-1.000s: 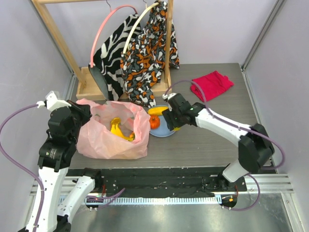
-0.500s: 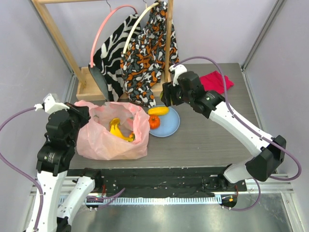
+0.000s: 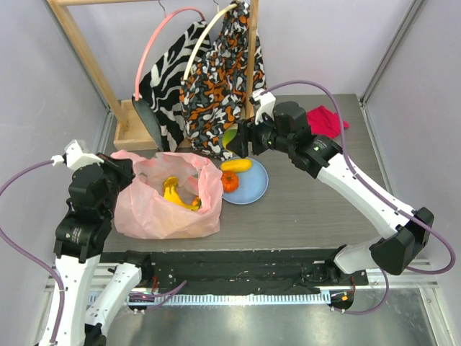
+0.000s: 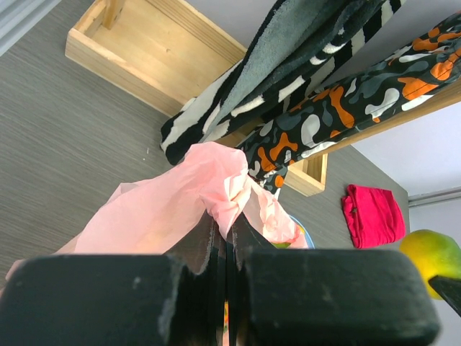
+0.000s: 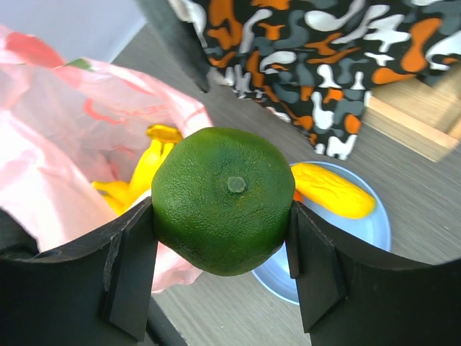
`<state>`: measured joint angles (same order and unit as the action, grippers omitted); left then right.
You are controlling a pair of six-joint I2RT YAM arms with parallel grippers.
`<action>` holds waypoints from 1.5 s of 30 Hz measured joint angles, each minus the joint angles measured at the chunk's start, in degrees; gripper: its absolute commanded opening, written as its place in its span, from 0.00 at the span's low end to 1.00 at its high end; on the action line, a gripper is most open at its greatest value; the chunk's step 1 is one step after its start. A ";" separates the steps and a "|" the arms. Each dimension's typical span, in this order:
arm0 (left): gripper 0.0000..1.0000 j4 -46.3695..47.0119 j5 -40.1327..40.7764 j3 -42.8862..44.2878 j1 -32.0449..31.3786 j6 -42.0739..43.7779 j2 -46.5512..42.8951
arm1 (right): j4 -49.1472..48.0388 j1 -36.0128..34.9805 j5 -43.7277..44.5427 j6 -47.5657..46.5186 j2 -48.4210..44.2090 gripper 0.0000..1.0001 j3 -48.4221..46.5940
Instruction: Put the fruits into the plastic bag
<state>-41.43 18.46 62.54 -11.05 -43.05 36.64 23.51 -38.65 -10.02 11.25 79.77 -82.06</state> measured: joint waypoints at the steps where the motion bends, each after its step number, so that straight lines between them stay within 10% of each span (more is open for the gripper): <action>1: 0.00 0.00 0.00 0.00 0.00 0.00 0.00 | -0.15 -0.26 -0.90 0.00 0.00 0.05 -0.02; 29: 0.00 -0.02 0.00 0.00 0.00 -0.04 0.61 | 22.91 -17.53 -7.80 -10.27 38.82 0.04 -34.95; 45: 0.00 -0.02 0.00 0.00 0.00 -0.04 0.42 | 32.17 -24.50 -5.51 -17.09 43.76 0.17 -39.23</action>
<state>-41.45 18.46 62.54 -11.05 -43.09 37.06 55.68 -63.16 -15.53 -5.85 123.52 -121.30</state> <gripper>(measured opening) 0.017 0.688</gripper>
